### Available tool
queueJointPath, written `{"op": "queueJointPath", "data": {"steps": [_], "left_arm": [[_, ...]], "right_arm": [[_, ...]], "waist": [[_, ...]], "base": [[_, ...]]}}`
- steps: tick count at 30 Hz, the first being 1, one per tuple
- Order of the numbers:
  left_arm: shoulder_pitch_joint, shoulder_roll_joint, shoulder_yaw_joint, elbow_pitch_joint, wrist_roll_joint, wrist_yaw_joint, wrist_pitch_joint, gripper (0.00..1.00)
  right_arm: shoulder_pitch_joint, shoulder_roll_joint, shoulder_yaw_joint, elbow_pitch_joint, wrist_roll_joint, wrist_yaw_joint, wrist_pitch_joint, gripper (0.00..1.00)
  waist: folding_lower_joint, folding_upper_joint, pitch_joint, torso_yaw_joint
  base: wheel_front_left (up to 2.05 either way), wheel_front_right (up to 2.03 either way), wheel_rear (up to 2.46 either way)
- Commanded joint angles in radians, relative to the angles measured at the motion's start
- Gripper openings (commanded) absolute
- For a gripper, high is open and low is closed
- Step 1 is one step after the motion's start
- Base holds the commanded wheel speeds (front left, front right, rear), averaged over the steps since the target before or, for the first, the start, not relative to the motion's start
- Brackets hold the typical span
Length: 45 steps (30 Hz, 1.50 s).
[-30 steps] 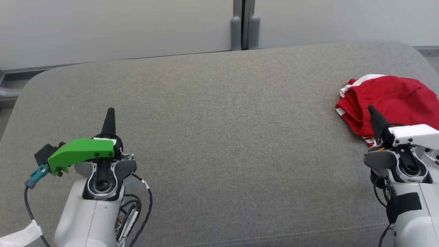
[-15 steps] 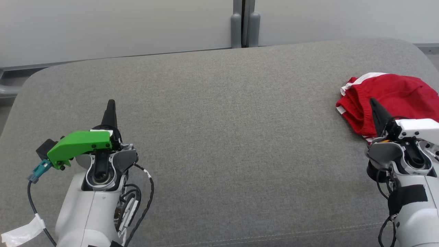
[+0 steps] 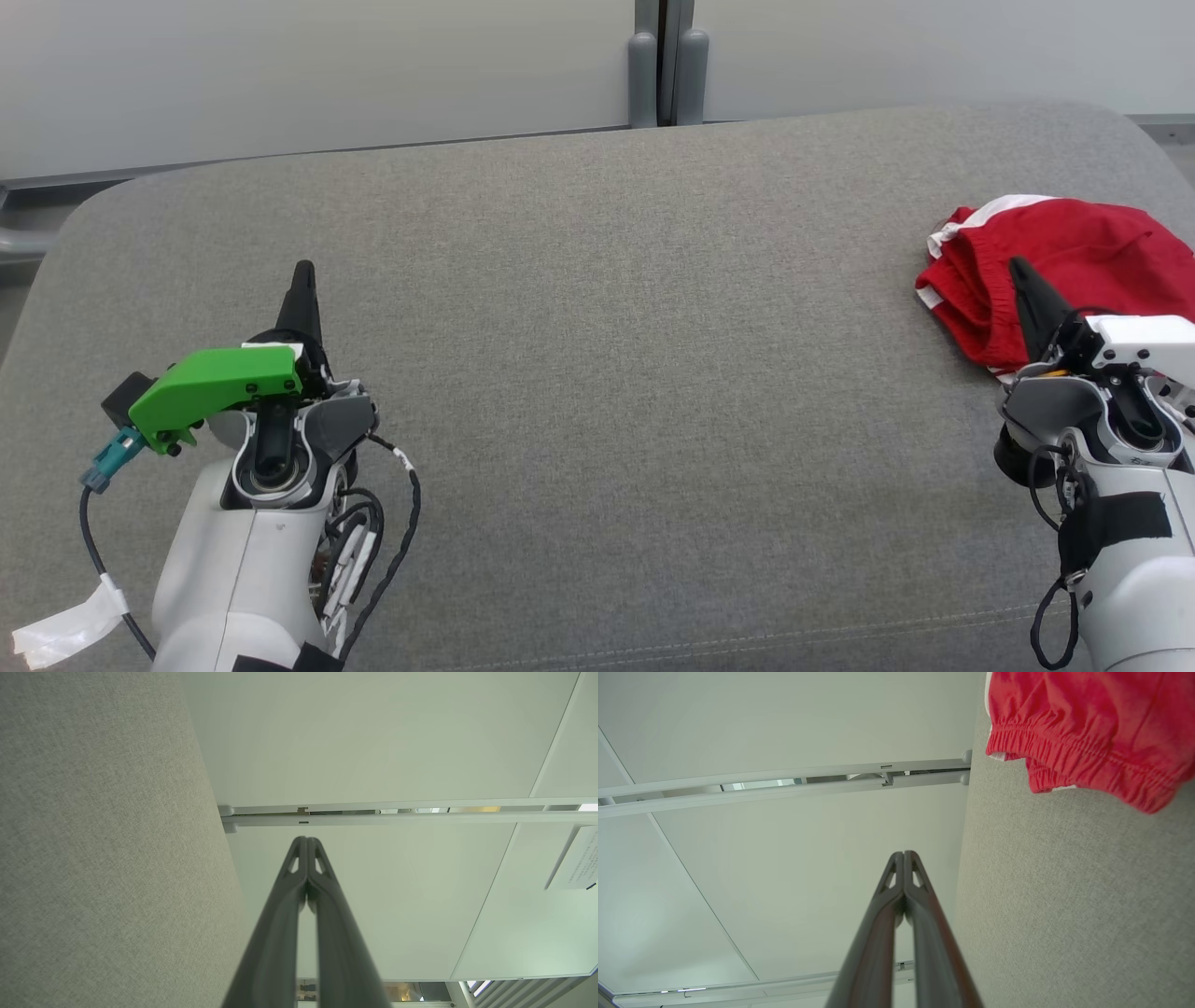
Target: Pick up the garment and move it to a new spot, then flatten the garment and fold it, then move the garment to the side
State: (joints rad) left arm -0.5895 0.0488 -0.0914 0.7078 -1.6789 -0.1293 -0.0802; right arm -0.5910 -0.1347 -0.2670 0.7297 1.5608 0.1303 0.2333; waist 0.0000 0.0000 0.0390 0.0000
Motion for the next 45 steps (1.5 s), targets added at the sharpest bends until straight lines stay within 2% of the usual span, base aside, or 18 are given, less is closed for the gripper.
{"op": "queueJointPath", "data": {"steps": [1,45], "left_arm": [[-0.012,0.001,0.005,-0.001,-0.001,-0.005,0.001,0.00],[-0.012,0.001,0.004,-0.002,-0.001,-0.005,0.001,0.00]], "right_arm": [[-0.009,-0.003,0.001,0.002,0.004,0.001,0.002,0.00],[-0.008,-0.004,0.005,0.002,0.008,0.001,-0.001,0.00]], "waist": [[0.0000,0.0000,0.000,0.000],[0.0000,0.0000,0.000,0.000]], "base": [[0.00,0.00,0.00],[0.00,0.00,0.00]]}}
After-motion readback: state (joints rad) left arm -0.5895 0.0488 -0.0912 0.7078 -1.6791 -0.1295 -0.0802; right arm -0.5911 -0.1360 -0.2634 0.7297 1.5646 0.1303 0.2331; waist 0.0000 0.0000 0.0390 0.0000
